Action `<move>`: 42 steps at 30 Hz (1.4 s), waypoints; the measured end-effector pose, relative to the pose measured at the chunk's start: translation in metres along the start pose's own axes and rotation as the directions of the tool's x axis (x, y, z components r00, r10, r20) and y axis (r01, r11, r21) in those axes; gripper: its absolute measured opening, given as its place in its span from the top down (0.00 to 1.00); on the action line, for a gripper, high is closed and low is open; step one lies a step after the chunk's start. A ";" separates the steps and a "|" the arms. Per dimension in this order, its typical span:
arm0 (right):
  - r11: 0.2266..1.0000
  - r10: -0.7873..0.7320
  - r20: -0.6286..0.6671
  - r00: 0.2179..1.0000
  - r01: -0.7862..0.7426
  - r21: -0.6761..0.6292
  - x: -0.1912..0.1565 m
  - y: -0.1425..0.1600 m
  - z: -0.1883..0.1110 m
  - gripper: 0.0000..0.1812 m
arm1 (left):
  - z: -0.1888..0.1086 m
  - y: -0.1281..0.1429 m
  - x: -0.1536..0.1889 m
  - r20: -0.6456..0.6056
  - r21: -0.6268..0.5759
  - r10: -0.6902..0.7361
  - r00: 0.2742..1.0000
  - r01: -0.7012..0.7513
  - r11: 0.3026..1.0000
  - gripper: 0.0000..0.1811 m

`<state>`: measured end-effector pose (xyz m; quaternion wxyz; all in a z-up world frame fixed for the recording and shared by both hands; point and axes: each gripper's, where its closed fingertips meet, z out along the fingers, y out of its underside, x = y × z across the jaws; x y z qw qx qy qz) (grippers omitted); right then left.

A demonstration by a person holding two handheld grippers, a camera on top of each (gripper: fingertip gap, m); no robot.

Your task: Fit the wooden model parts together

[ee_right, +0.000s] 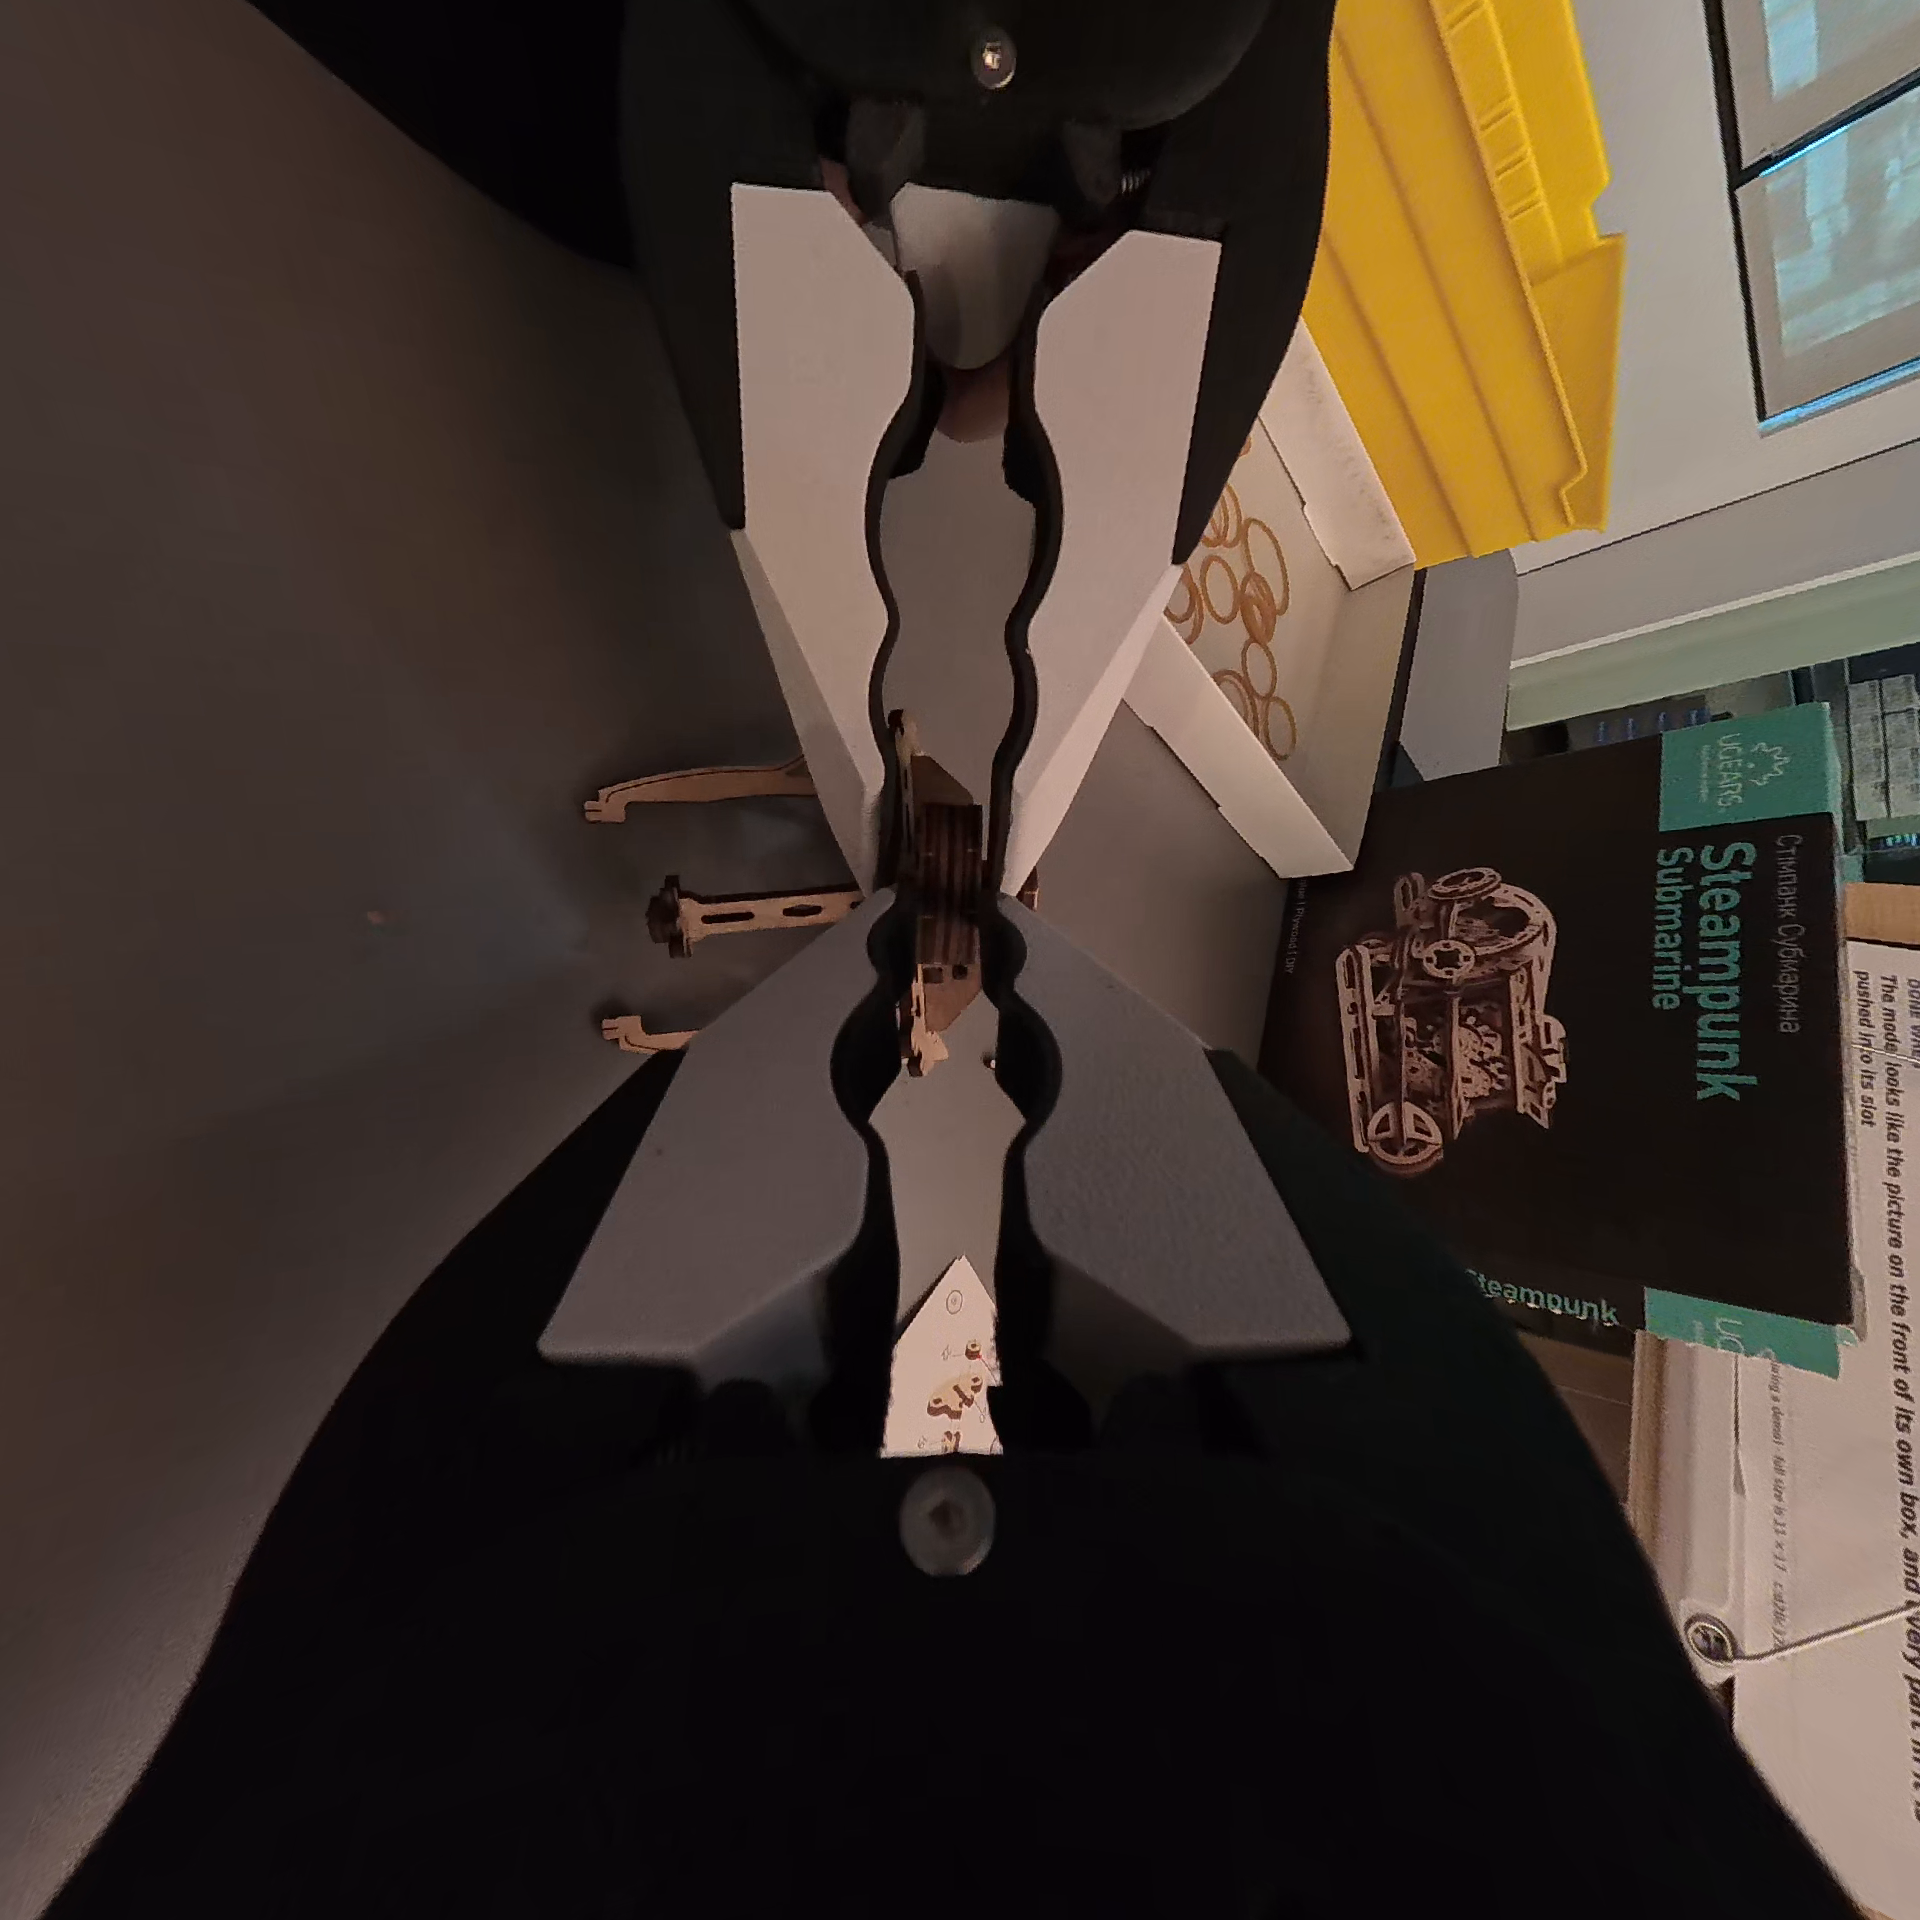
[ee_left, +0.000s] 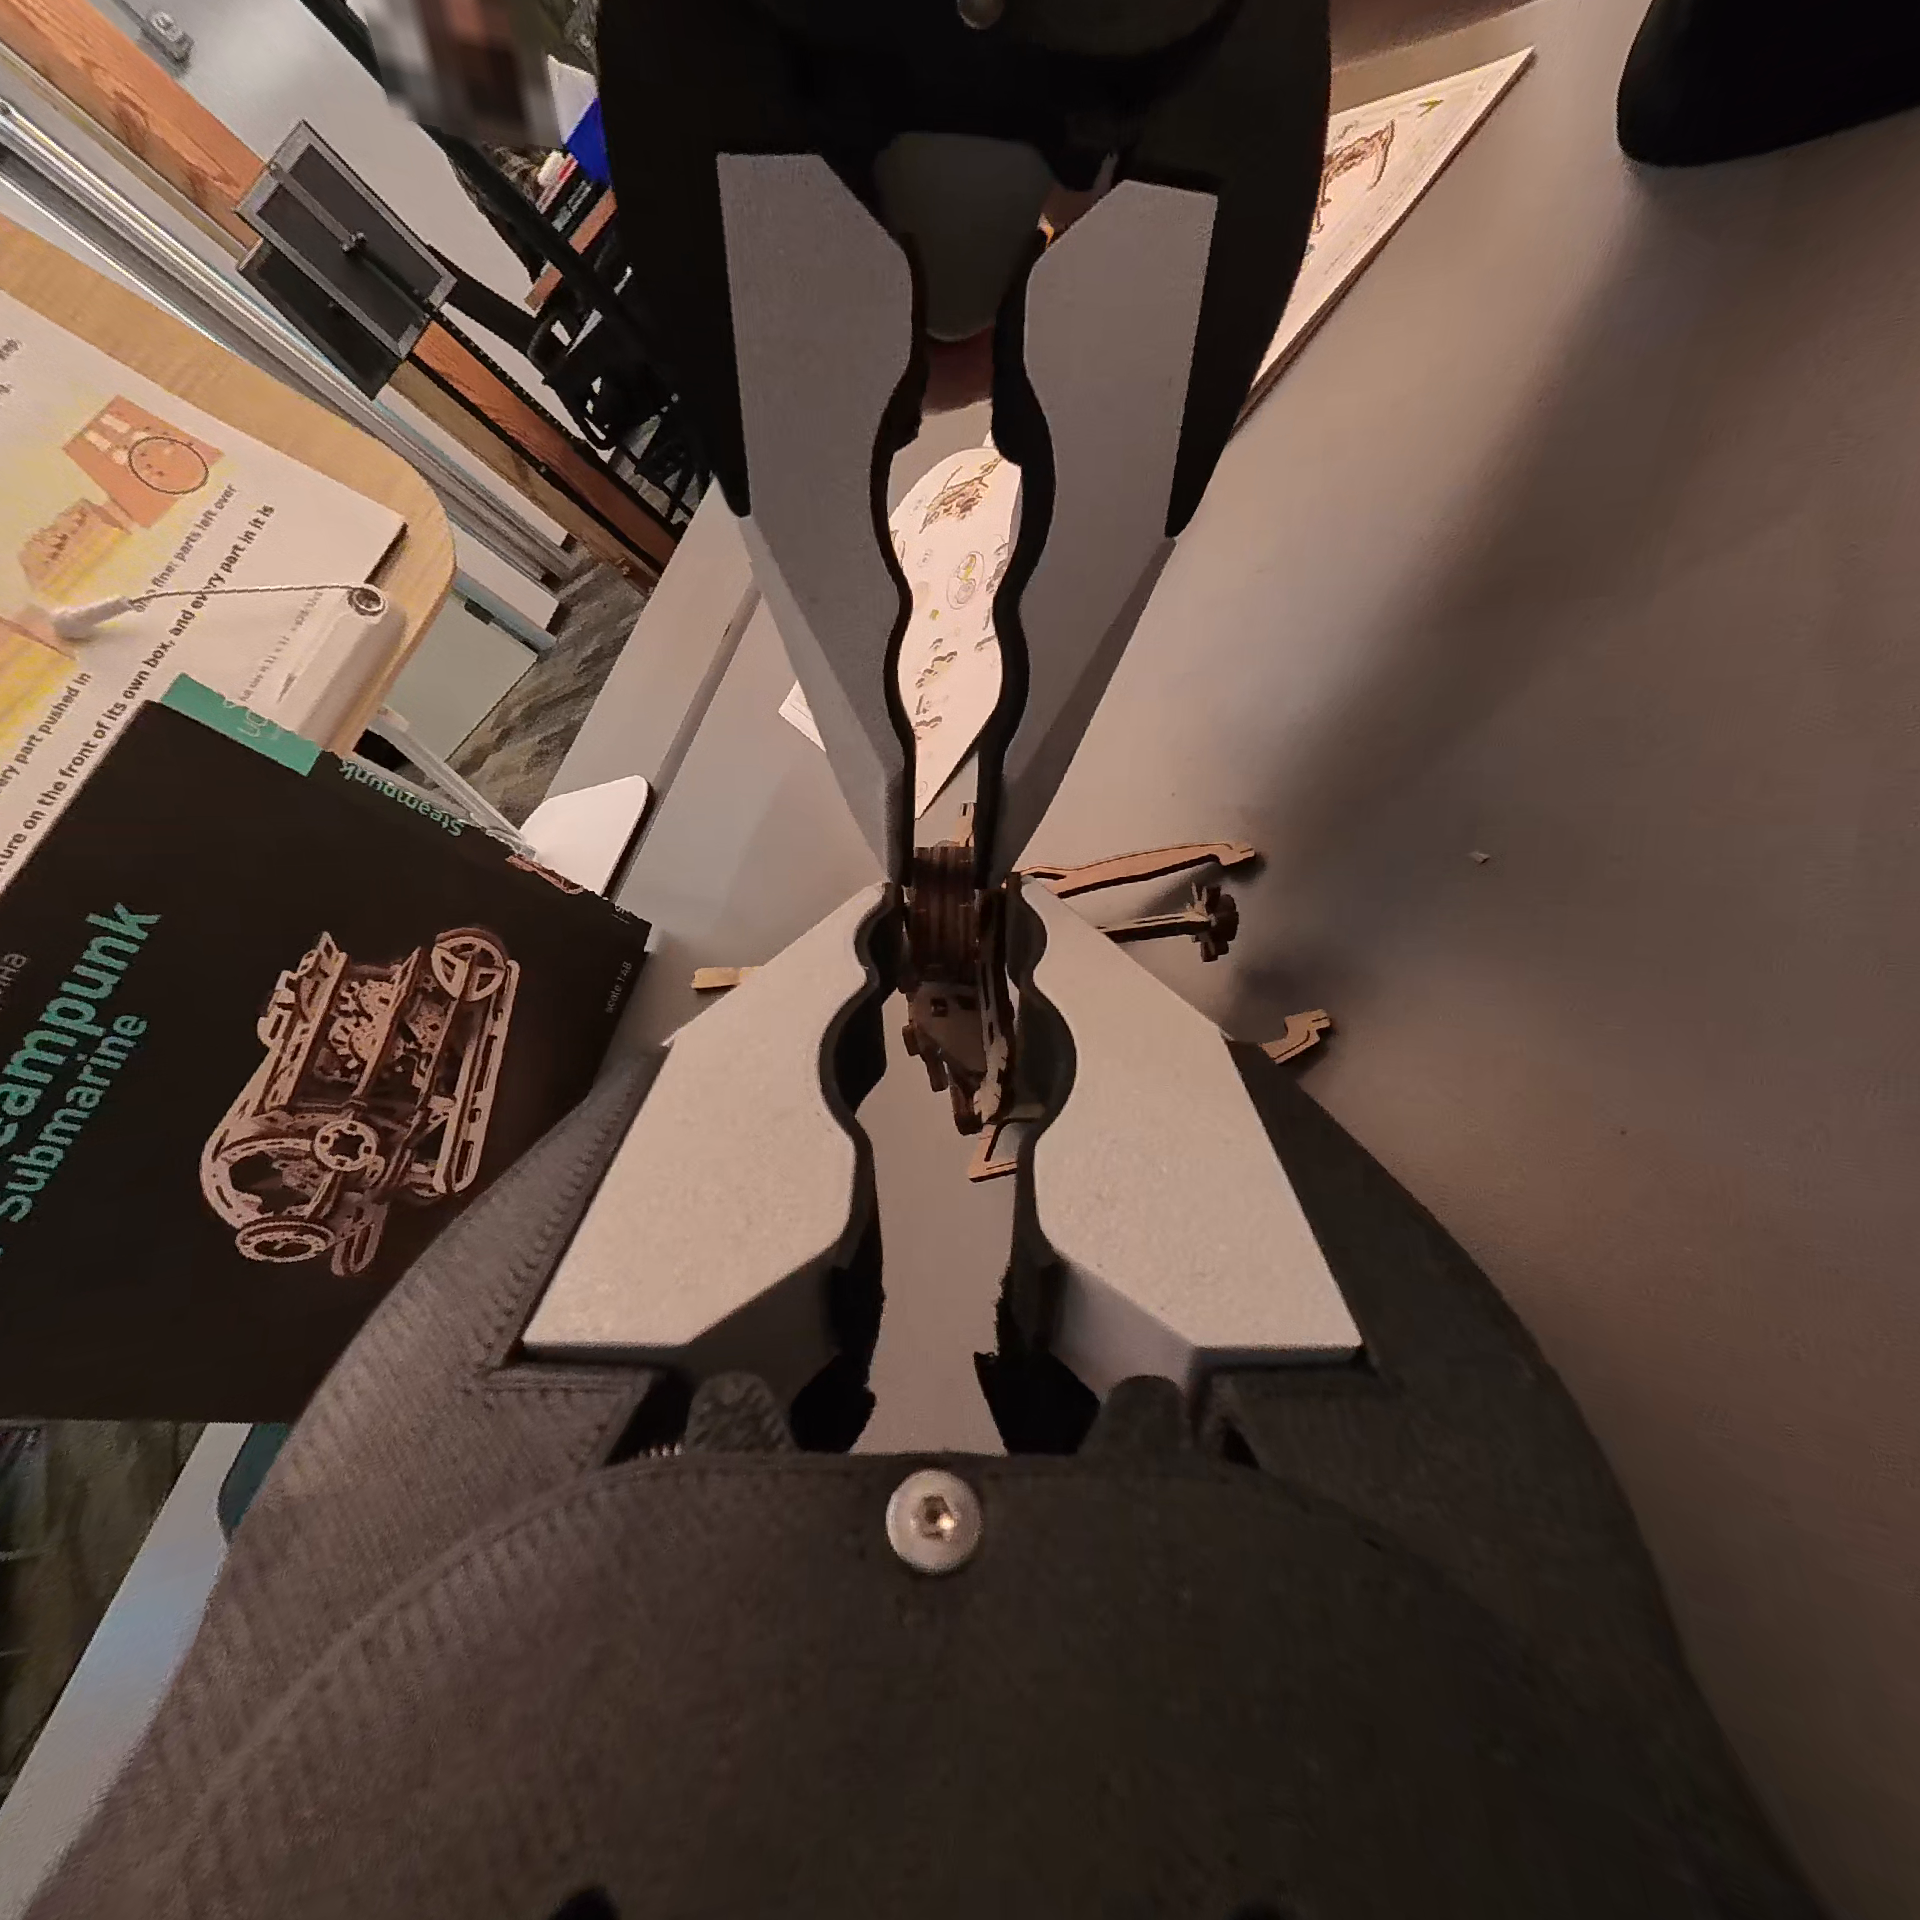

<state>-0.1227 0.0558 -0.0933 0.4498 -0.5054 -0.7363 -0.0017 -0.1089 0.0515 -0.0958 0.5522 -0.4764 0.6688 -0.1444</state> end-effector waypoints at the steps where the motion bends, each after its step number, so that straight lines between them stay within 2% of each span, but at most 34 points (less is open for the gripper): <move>1: 1.000 0.001 0.000 1.000 -0.001 0.002 0.000 0.000 0.000 0.94 | 0.000 0.000 0.000 0.000 0.002 -0.004 1.000 0.004 1.000 0.91; 18: 0.998 0.019 0.090 0.996 -0.024 0.056 0.006 -0.001 -0.002 0.94 | -0.001 0.004 -0.007 -0.016 0.028 -0.106 0.994 0.106 0.994 0.93; 24: 0.986 0.098 0.131 0.986 -0.114 0.120 0.010 0.002 -0.010 0.87 | -0.001 0.005 -0.010 -0.034 0.037 -0.154 0.987 0.155 0.987 0.93; 30: 0.949 0.211 0.158 0.965 -0.241 0.202 0.011 0.011 -0.001 0.86 | -0.002 0.006 -0.012 -0.032 0.033 -0.156 0.987 0.157 0.987 0.93; 35: 0.939 0.229 0.129 0.965 -0.254 0.230 0.008 0.018 0.002 0.85 | -0.006 -0.001 -0.010 -0.059 0.076 -0.153 0.987 0.157 0.985 0.93; 40: 0.909 0.263 0.252 0.931 -0.327 0.259 -0.014 0.018 -0.011 0.85 | -0.013 -0.008 0.002 -0.125 0.112 -0.152 0.981 0.166 0.980 0.93; 42: 0.886 0.298 0.280 0.913 -0.373 0.277 -0.013 0.017 -0.013 0.85 | -0.016 -0.013 0.007 -0.156 0.143 -0.141 0.978 0.164 0.976 0.93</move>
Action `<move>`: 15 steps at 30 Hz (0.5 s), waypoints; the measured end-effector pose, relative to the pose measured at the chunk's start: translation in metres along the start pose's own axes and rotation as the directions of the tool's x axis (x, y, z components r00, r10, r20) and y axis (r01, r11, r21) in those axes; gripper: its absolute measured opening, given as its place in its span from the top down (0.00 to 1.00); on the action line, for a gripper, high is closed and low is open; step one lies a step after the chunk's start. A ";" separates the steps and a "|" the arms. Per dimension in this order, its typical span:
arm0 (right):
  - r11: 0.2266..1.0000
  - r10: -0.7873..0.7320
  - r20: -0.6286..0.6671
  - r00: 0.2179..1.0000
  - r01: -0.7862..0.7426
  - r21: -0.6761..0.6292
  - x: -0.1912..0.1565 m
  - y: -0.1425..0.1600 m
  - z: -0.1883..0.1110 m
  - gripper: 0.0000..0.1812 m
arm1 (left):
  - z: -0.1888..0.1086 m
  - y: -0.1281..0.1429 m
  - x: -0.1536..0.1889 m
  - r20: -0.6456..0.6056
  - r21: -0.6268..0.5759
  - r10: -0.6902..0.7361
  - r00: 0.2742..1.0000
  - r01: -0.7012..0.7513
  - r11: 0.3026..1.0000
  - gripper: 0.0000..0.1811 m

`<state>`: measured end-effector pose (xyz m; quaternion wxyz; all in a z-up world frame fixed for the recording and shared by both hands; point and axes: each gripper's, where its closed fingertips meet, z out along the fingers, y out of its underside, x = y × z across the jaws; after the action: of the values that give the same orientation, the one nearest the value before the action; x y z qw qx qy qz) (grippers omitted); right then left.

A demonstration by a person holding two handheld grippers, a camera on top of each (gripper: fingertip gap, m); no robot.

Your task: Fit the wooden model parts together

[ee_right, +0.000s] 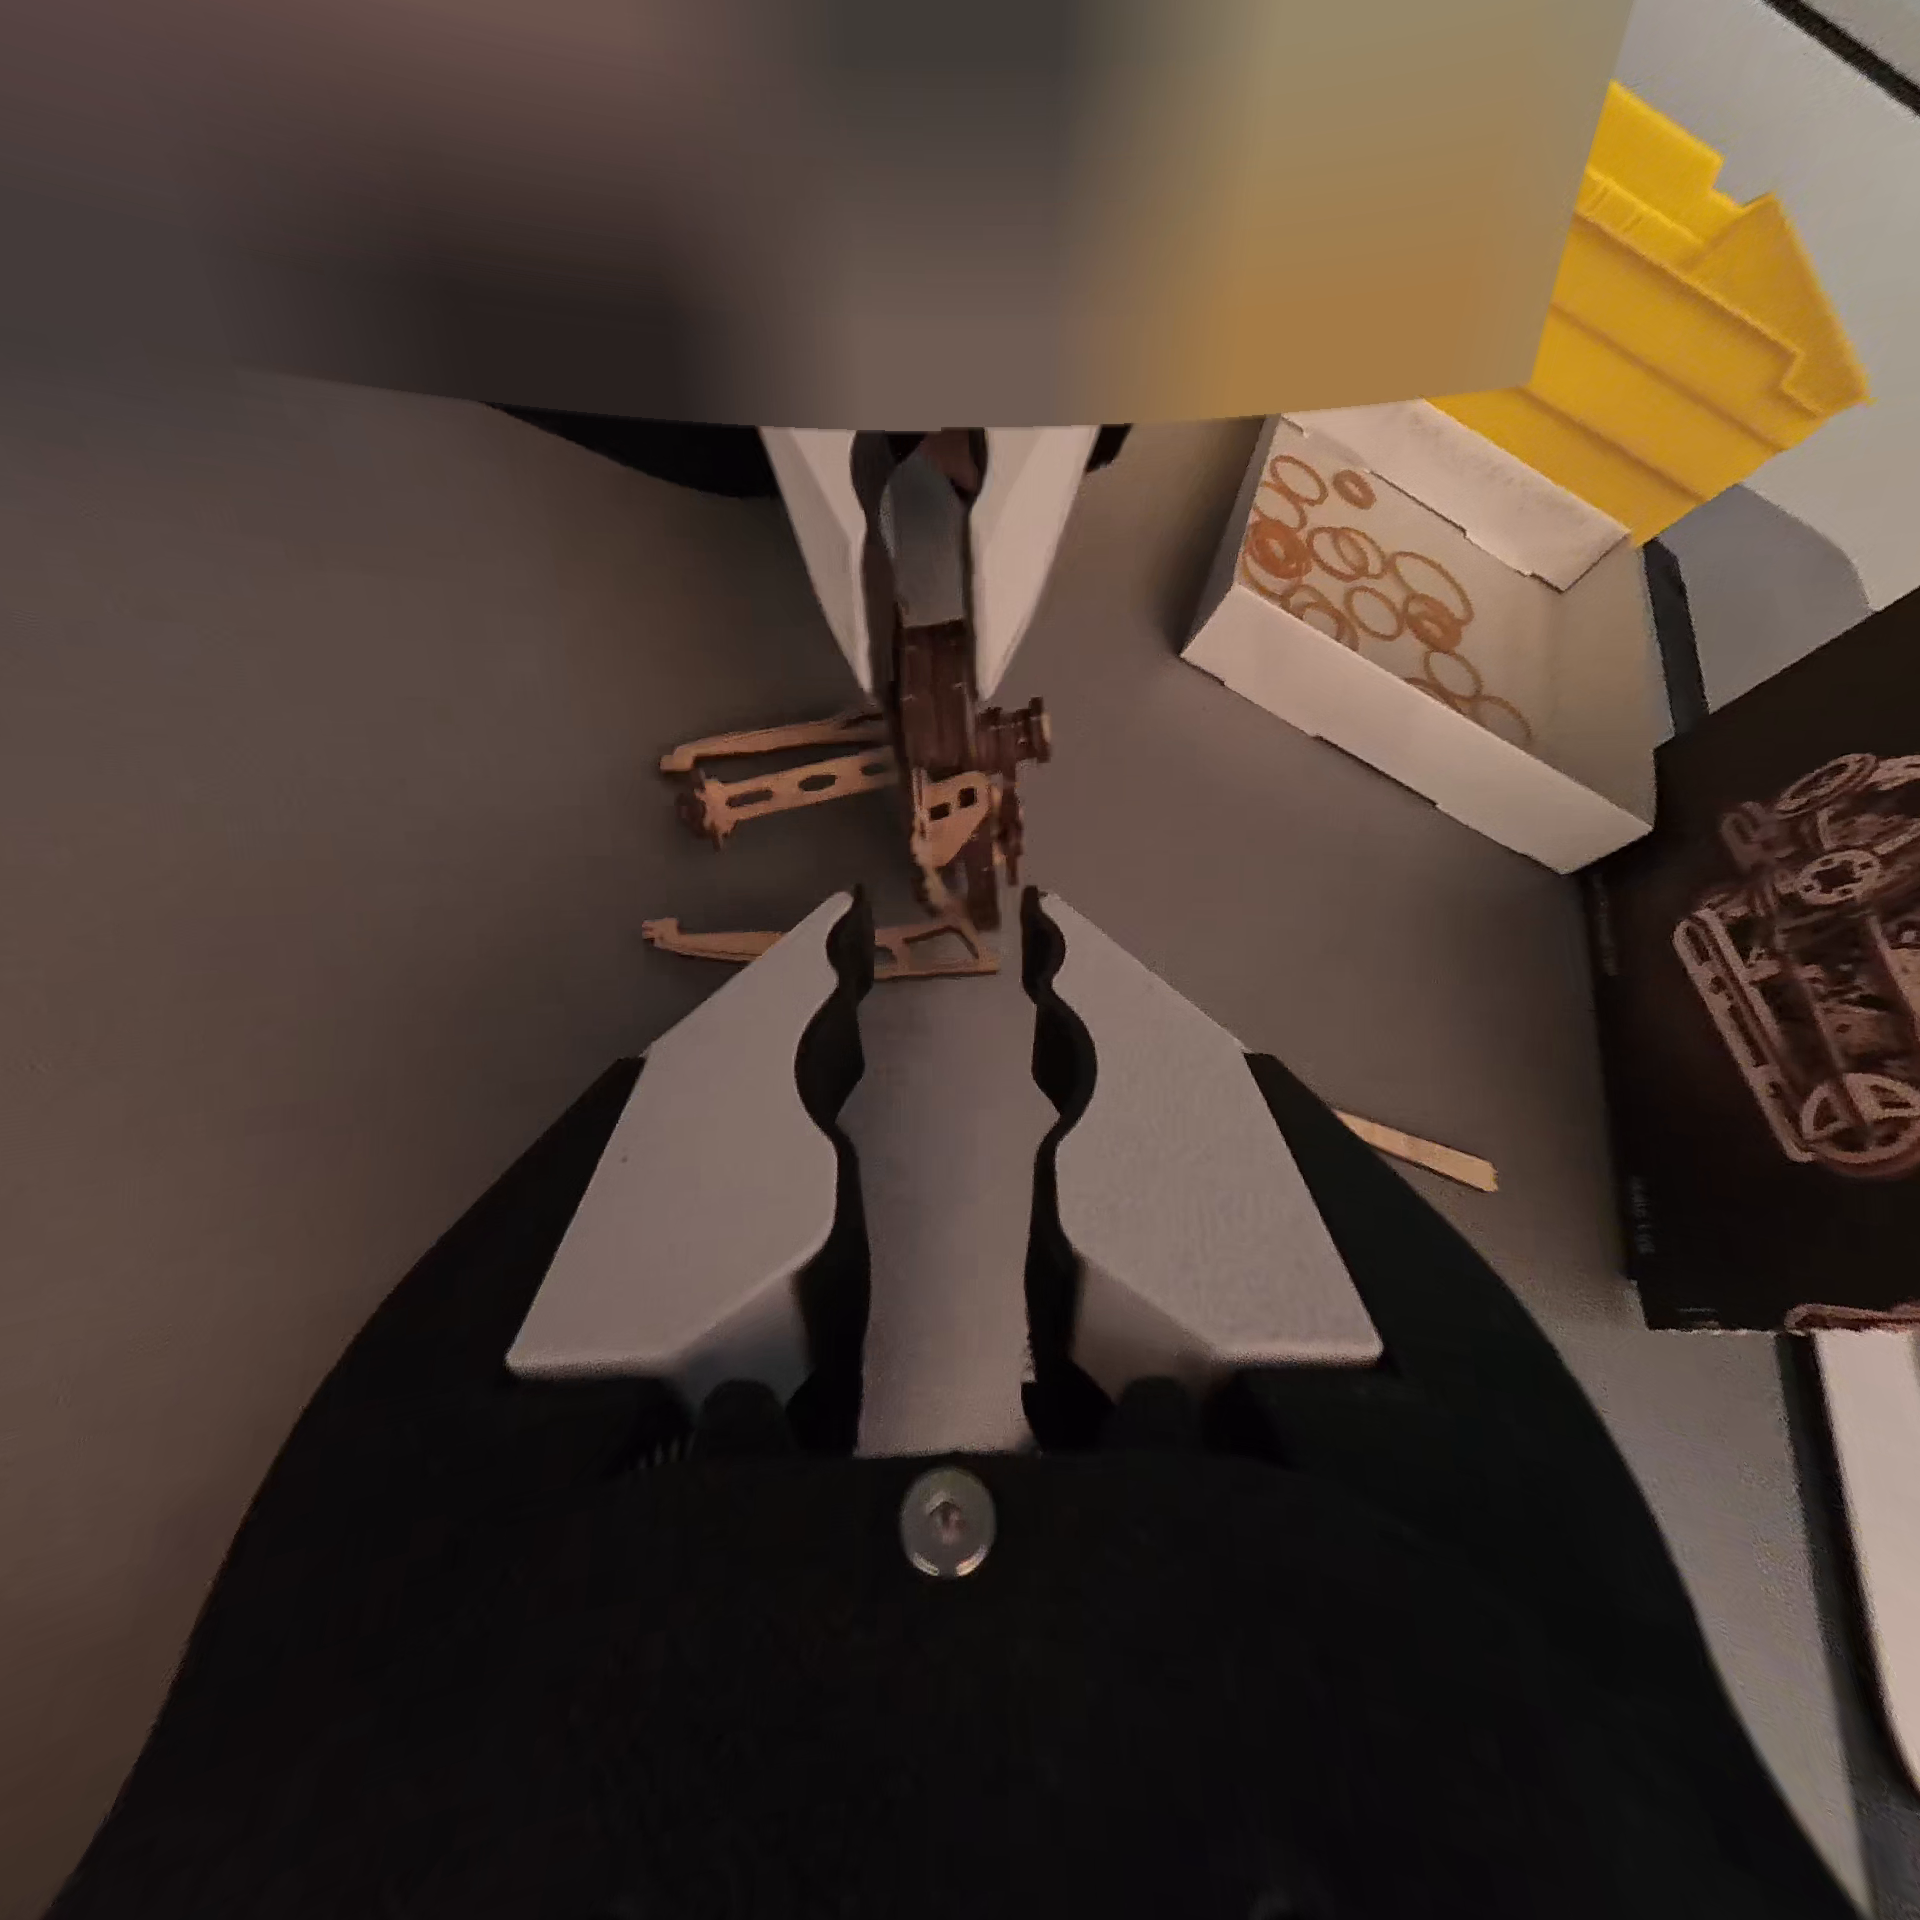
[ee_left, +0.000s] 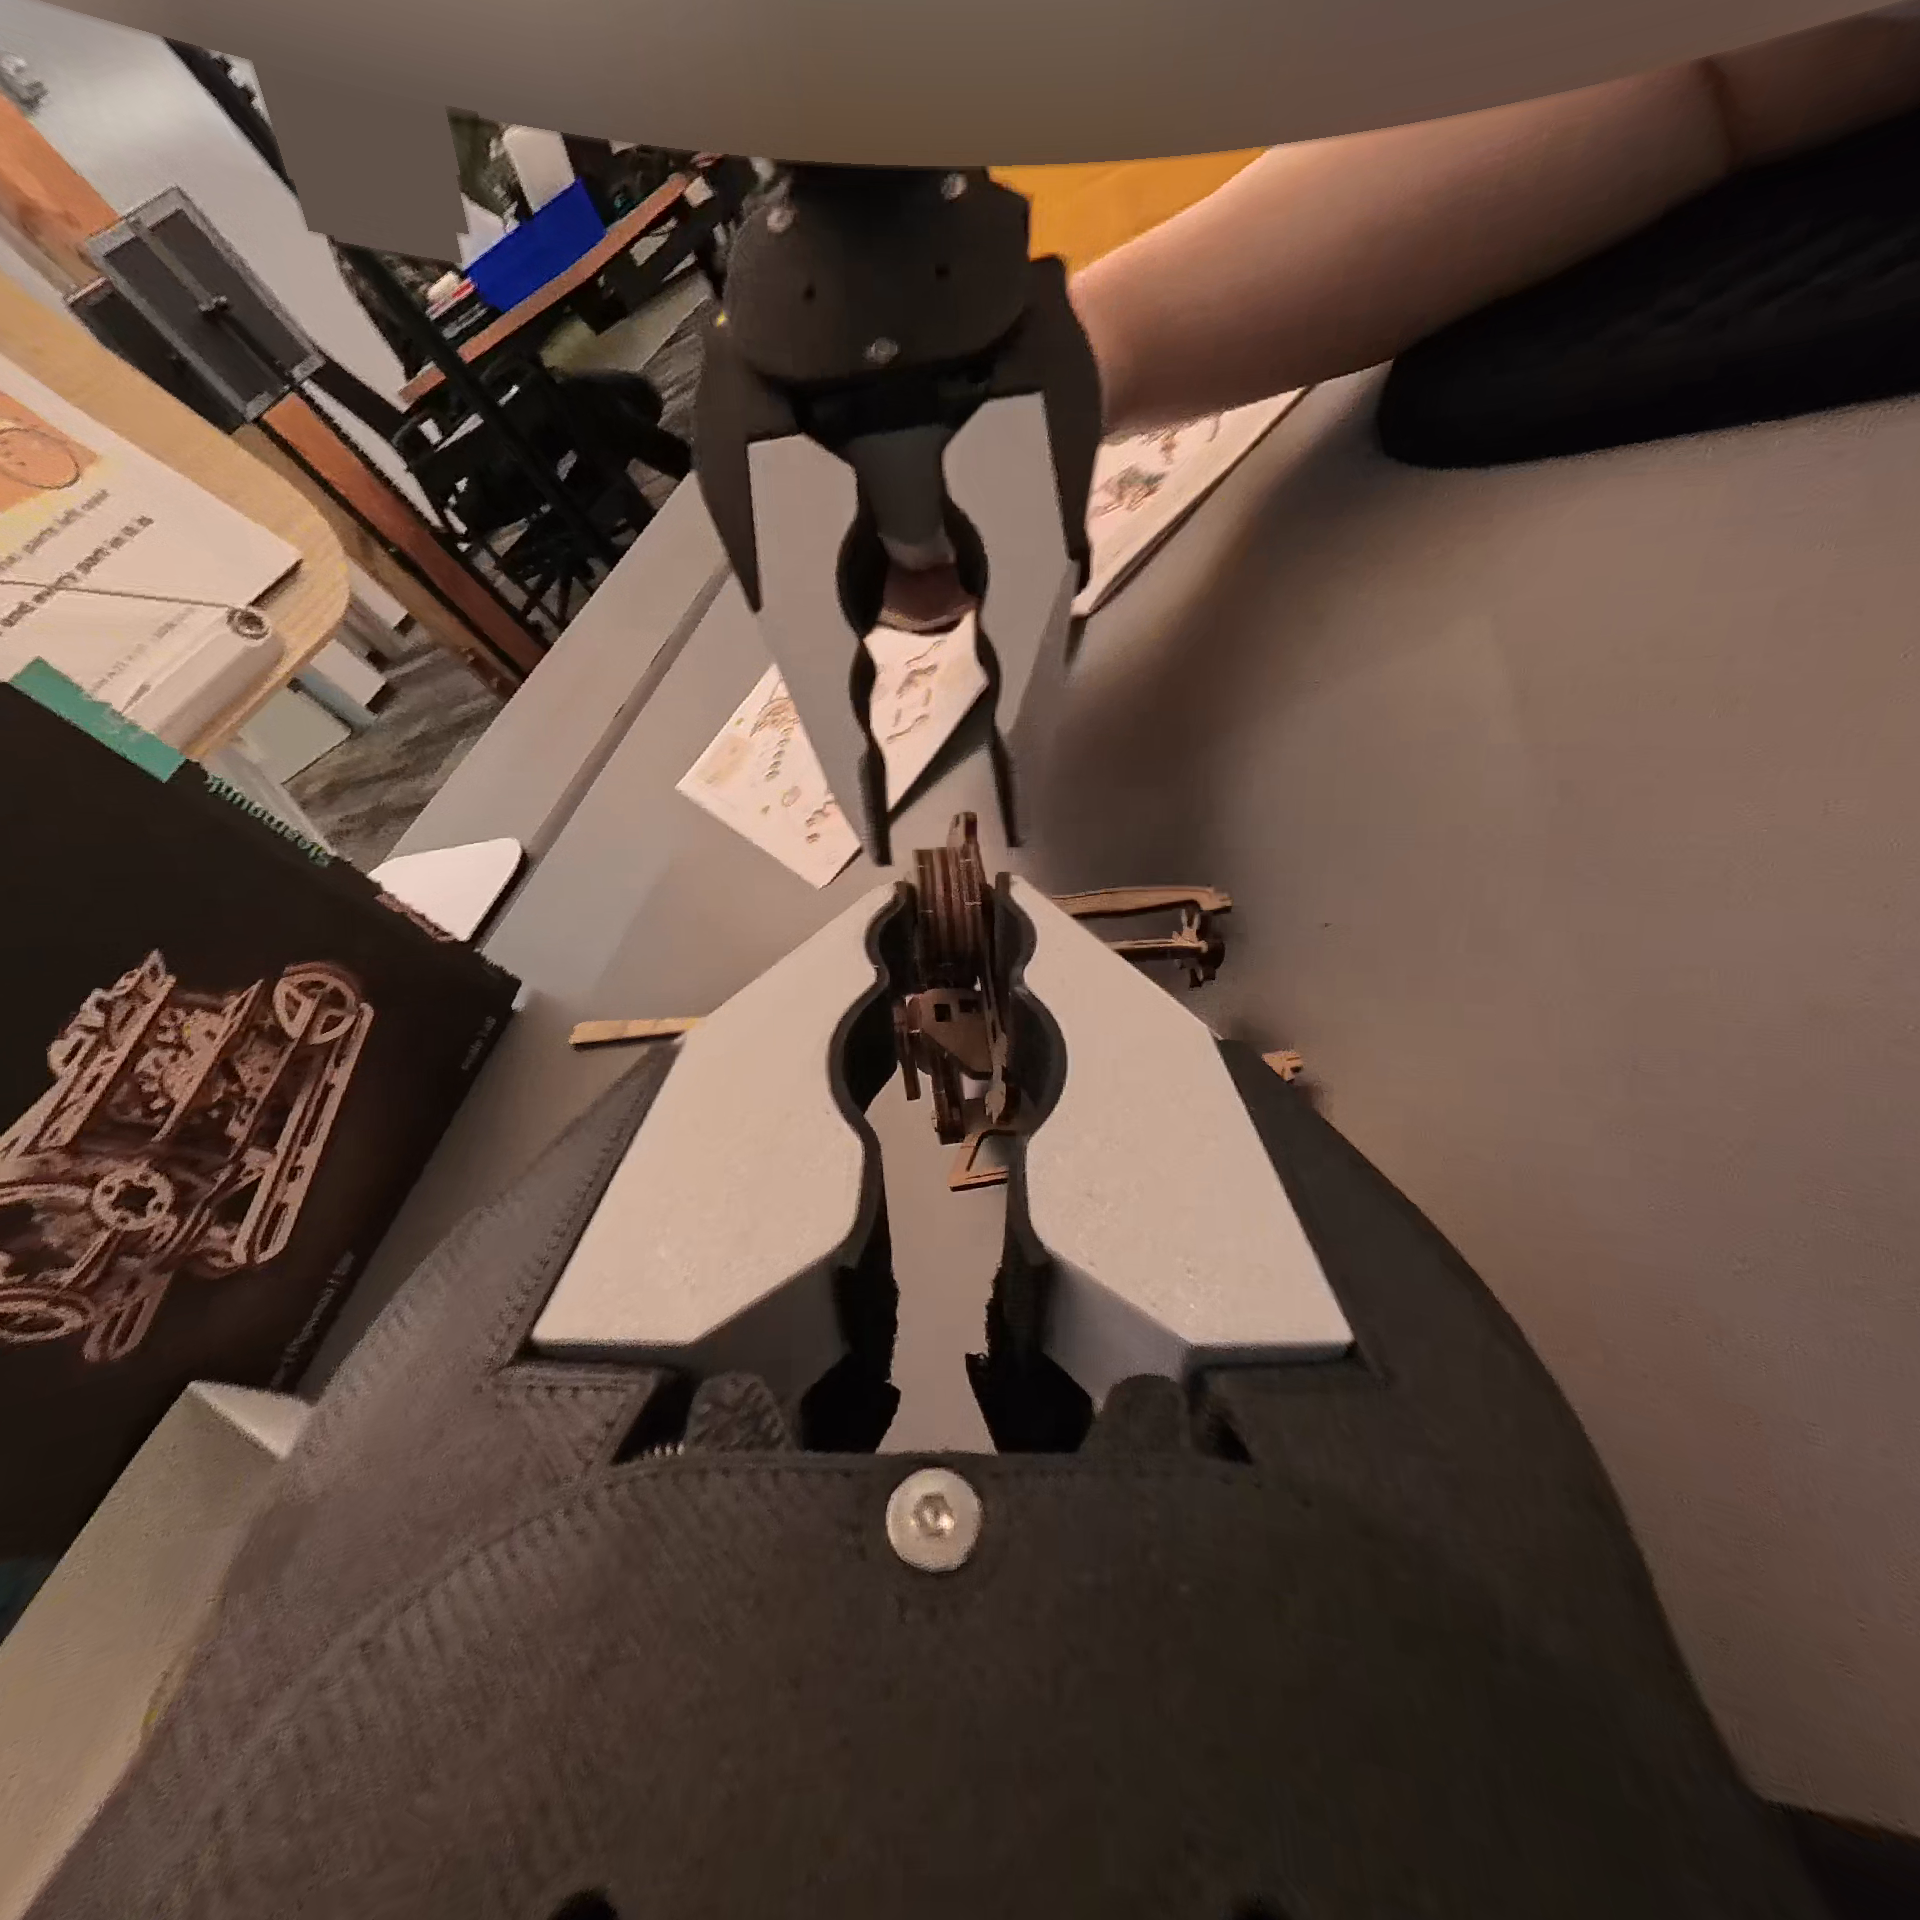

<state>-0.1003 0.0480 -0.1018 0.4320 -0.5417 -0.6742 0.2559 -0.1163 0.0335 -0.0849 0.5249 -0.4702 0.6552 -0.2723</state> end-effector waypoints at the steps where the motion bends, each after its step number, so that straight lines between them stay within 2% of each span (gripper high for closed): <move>1: 0.999 0.017 0.018 1.000 -0.017 0.032 -0.001 -0.005 -0.001 0.85 | 0.000 -0.001 0.002 -0.013 0.005 -0.007 1.000 0.007 1.000 0.93; 4: 0.991 0.084 0.086 0.993 -0.092 0.099 -0.004 -0.014 -0.005 0.84 | 0.000 -0.002 0.008 -0.044 0.014 0.007 0.999 -0.006 1.000 0.93; 7: 0.963 0.227 0.249 0.941 -0.256 0.089 -0.017 -0.012 -0.008 0.83 | 0.000 -0.003 0.011 -0.056 0.016 0.008 0.998 -0.007 1.000 0.93; 10: 0.876 0.421 0.353 0.836 -0.475 0.081 -0.012 -0.016 -0.010 0.84 | 0.000 -0.004 0.015 -0.059 0.018 0.038 0.997 -0.037 0.999 0.93; 12: 0.800 0.554 0.342 0.759 -0.599 0.031 -0.002 -0.009 -0.007 0.88 | 0.000 -0.007 0.020 -0.067 0.028 0.070 0.995 -0.068 0.997 0.93; 15: 0.731 0.616 0.435 0.656 -0.682 -0.007 -0.010 -0.017 -0.008 0.91 | 0.001 -0.009 0.028 -0.067 0.019 0.139 0.988 -0.138 0.990 0.93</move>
<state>-0.1012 0.0330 -0.0871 0.2018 -0.6449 -0.4874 0.5530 -0.1125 0.0043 -0.0893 0.5232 -0.4103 0.7018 -0.2557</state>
